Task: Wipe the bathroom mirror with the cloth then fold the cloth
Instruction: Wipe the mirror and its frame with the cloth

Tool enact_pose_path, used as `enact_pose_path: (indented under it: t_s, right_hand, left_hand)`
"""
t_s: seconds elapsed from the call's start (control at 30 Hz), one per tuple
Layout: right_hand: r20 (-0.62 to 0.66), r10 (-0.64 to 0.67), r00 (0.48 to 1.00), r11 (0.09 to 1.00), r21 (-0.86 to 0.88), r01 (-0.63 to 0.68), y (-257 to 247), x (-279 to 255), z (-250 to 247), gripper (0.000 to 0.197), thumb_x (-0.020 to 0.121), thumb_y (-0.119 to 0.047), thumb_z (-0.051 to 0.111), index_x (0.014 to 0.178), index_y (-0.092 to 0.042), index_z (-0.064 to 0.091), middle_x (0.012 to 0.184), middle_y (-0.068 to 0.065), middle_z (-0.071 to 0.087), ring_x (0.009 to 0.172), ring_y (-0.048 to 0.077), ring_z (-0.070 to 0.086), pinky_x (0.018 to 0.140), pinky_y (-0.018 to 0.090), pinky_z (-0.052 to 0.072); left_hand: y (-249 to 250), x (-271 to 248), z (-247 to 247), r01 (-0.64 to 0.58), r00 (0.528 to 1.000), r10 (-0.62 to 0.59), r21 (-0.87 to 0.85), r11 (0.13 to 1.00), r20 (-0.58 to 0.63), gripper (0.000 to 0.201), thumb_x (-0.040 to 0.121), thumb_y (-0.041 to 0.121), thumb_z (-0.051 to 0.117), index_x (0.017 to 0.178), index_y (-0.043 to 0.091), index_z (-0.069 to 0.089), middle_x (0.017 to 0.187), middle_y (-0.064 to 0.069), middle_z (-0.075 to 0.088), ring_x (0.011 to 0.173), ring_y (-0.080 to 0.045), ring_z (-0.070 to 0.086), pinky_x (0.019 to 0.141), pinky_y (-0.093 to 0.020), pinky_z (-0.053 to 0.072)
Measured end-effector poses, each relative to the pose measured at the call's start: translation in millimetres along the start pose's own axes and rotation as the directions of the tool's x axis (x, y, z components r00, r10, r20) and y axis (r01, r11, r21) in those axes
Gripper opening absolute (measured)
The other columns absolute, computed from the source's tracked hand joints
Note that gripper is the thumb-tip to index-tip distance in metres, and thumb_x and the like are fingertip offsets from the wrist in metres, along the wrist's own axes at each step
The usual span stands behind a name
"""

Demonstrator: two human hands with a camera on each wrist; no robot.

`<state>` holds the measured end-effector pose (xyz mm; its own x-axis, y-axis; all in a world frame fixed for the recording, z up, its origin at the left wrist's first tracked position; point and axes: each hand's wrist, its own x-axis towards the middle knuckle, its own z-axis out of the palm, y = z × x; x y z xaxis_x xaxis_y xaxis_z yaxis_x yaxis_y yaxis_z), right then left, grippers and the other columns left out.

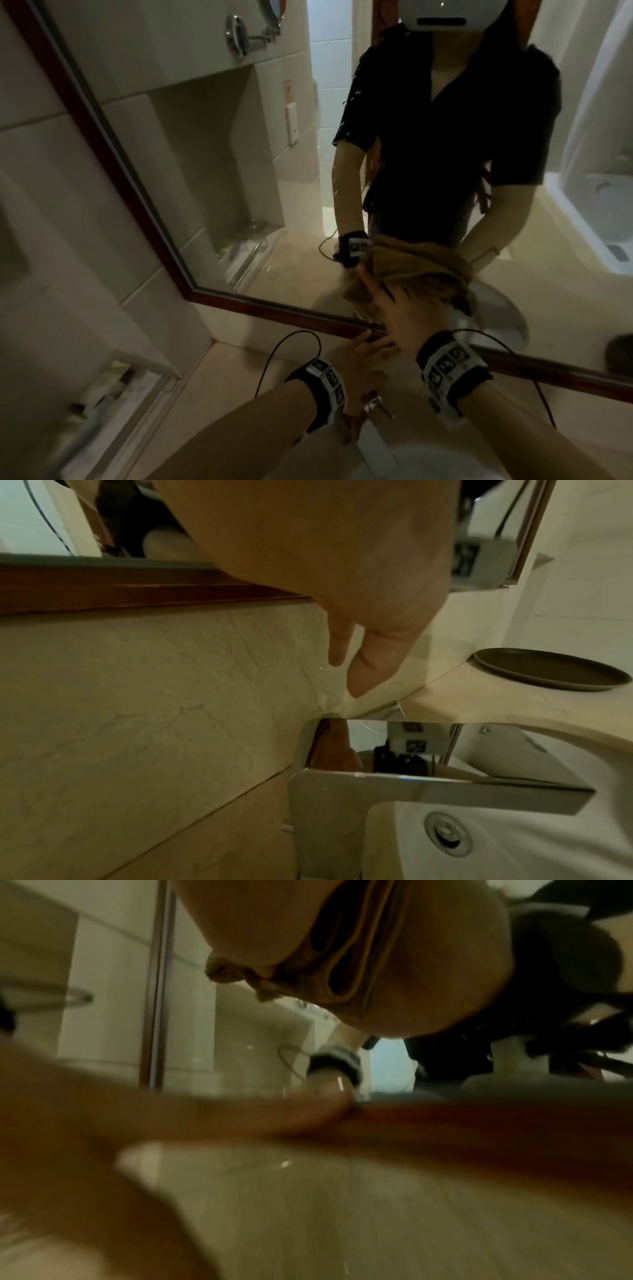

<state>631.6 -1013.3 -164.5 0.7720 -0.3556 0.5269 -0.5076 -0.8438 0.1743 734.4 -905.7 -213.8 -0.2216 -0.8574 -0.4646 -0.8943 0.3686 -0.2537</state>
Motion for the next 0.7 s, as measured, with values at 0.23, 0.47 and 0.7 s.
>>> enact_pose_path:
  t_s: [0.23,0.47,0.7]
  right_hand:
    - [0.07,-0.122,0.99,0.993,0.005,0.122,7.8,5.0,-12.6,0.084,0.066,-0.024,0.079,0.142,-0.025,0.044,0.117,0.004,0.062,0.097,0.03,0.061,0.067,0.035,0.052]
    - [-0.318,0.125,0.94,0.978,-0.118,-0.17,-12.3,101.1,-97.4,0.063,0.095,-0.039,0.036,0.152,-0.031,0.011,0.157,0.004,0.011,0.139,0.033,0.019,0.11,0.052,0.013]
    - [0.33,-0.052,0.943,0.998,-0.012,0.06,-59.3,32.4,-17.6,0.083,0.077,-0.03,0.071,0.148,-0.033,0.029,0.137,-0.001,0.054,0.12,0.026,0.055,0.096,0.041,0.045]
  left_hand:
    - [-16.0,-32.2,13.5,0.06,0.995,-0.061,-0.022,0.998,-0.077,0.058,0.097,0.037,0.047,0.15,0.019,0.034,0.16,-0.001,-0.023,0.149,-0.024,-0.015,0.119,-0.048,-0.007]
    - [-40.3,-59.5,28.7,0.027,0.998,-0.034,-0.162,0.986,-0.043,0.044,0.101,0.025,0.045,0.144,0.017,0.043,0.161,0.007,-0.02,0.149,-0.019,-0.014,0.121,-0.049,-0.003]
    - [-55.7,-49.7,41.9,0.122,0.988,-0.15,-0.384,0.915,-0.044,0.058,0.105,0.035,0.031,0.154,0.034,-0.001,0.163,0.008,-0.002,0.15,-0.01,-0.001,0.122,-0.037,-0.002]
